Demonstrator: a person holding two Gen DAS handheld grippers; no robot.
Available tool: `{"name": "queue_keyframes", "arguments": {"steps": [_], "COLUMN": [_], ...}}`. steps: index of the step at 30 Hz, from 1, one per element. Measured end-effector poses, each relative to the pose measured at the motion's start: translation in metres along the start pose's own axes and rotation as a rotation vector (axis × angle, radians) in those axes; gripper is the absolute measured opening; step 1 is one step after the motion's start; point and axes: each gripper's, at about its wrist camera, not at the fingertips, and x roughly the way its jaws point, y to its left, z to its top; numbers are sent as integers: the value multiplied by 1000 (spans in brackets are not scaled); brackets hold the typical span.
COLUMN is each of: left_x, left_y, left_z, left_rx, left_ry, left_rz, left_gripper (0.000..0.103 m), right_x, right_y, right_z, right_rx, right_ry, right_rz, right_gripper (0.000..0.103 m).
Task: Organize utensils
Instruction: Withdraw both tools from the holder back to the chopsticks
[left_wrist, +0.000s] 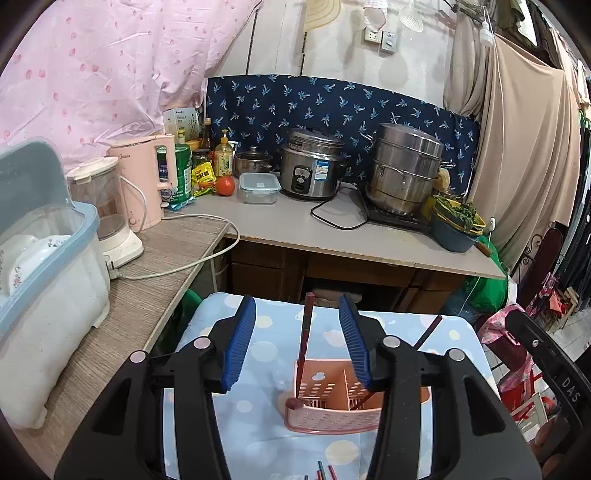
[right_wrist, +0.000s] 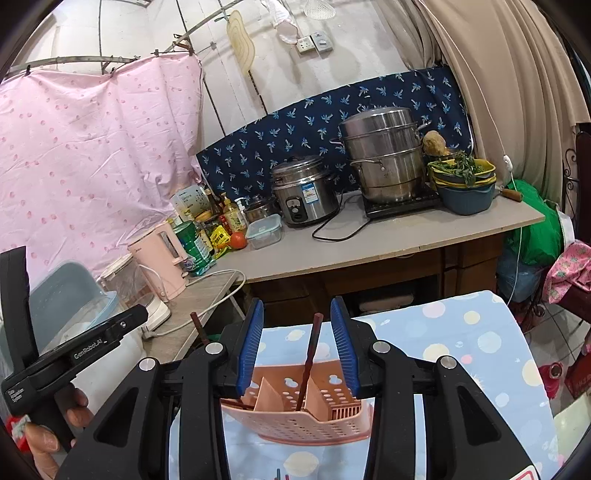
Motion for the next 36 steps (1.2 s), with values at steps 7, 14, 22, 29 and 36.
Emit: {"name": "queue_keyframes", "arguments": {"steps": [7, 14, 22, 29, 36], "left_x": [-29, -57, -77, -86, -87], "left_y": [-6, -2, 18, 31, 38], "left_z": [-11, -42, -110, -182, -252], "left_rx": [43, 74, 71, 65, 41], "left_ry": [-23, -6, 99, 212, 342], "left_rz": [48, 91, 89, 65, 20], "left_gripper": [48, 48, 48, 48, 48], "right_x": [-29, -65, -100, -125, -138], "right_y": [7, 12, 7, 4, 3], "right_z": [-13, -45, -114, -187, -258], "right_rx": [-17, -82, -87, -122, -155], "right_ry": [6, 32, 125, 233, 343], "right_rz": [-4, -55, -81, -123, -150], "right_gripper": [38, 38, 38, 38, 38]}}
